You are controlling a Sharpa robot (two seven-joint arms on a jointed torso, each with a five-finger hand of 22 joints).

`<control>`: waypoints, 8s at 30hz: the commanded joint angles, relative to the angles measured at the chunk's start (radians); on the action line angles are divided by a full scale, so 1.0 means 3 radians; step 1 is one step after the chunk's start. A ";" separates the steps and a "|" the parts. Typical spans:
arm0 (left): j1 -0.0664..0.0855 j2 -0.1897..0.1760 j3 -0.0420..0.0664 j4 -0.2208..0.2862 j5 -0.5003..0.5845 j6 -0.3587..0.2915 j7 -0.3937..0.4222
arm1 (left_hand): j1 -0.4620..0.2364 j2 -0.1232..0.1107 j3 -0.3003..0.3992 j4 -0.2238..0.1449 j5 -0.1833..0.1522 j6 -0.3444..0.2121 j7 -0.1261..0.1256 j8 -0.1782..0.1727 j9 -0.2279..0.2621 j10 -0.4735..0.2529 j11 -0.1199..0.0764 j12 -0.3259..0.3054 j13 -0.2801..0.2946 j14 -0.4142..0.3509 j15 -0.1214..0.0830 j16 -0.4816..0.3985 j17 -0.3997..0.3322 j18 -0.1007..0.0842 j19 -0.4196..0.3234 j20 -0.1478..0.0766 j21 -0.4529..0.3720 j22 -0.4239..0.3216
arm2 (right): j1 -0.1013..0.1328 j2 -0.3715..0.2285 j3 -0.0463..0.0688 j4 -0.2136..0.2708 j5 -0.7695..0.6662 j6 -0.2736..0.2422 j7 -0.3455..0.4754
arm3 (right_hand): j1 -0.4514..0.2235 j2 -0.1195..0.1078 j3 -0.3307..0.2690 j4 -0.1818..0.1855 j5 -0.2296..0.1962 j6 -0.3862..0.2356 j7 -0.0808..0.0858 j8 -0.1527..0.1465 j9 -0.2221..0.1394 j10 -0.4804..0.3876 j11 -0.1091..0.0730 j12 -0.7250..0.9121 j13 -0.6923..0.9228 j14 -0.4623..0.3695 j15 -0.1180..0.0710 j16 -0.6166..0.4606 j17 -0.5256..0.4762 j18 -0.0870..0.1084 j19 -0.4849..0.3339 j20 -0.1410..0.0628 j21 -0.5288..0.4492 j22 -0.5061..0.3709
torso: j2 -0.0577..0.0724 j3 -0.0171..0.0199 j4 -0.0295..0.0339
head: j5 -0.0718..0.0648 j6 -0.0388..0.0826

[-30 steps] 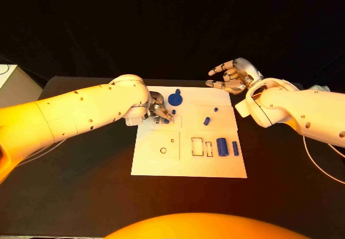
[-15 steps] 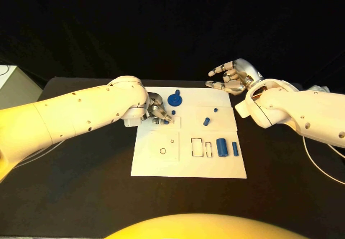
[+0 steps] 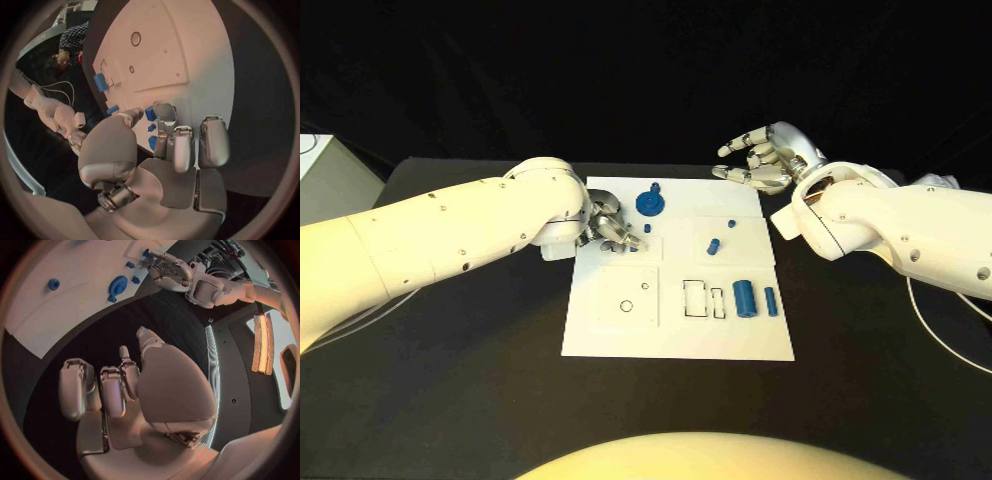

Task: Assemble the parts on the task board

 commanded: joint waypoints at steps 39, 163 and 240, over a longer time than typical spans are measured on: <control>0.0172 0.0186 0.0352 -0.0739 0.0211 -0.0083 0.0110 | 0.0481 0.0103 -0.0153 -0.0007 0.0017 -0.0638 0.0319 -0.0446 -0.0274 -0.0707 0.0298 -0.0241 -0.0332 0.0093 0.0235 -0.0298 0.0337 0.0140 -0.0500 0.0229 -0.0501 -0.0802 | -0.0016 0.0024 0.0001 -0.0085 0.0005 0.0051 0.0032 | -0.0047 0.0003 0.0016 -0.0004 -0.0014 -0.0033 -0.0007 0.0023 0.0005 -0.0031 0.0000 -0.0033 0.0383 0.0259 -0.0026 -0.0028 0.0552 0.0056 0.0033 -0.0024 -0.0024 0.0293 | 0.0019 -0.0003 -0.0012 | 0.0033 0.0142; 0.0134 -0.0360 0.0085 0.0246 0.0412 -0.0542 0.0076 | 0.0526 -0.0054 0.1727 -0.0992 0.0747 -0.0328 0.0139 0.0055 -0.0071 -0.0360 0.0118 -0.0133 -0.0523 0.0347 0.0080 0.0022 0.0877 0.0007 -0.0076 0.0102 -0.0062 -0.0053 | -0.0025 0.0030 -0.0004 -0.0143 -0.0007 0.0113 0.0018 | -0.0061 0.0008 0.0038 -0.0012 0.0001 -0.0037 -0.0010 0.0040 0.0011 -0.0024 -0.0003 -0.0026 0.0384 0.0260 -0.0029 -0.0030 0.0553 0.0056 0.0037 -0.0026 -0.0032 0.0289 | -0.0002 -0.0007 0.0015 | 0.0064 0.0040; 0.0033 -0.0196 -0.0048 0.0160 0.0100 -0.0029 0.0018 | 0.0482 -0.0072 0.1768 -0.1058 0.0794 -0.0298 0.0125 0.0064 -0.0073 -0.0326 0.0104 -0.0117 -0.0516 0.0347 0.0069 0.0022 0.0877 0.0013 -0.0092 0.0089 -0.0073 -0.0079 | -0.0029 0.0013 -0.0004 -0.0127 -0.0022 0.0119 0.0018 | -0.0061 0.0008 0.0038 -0.0012 0.0001 -0.0037 -0.0010 0.0040 0.0011 -0.0024 -0.0003 -0.0026 0.0384 0.0260 -0.0029 -0.0030 0.0553 0.0056 0.0037 -0.0026 -0.0032 0.0289 | 0.0000 -0.0004 0.0014 | 0.0060 -0.0051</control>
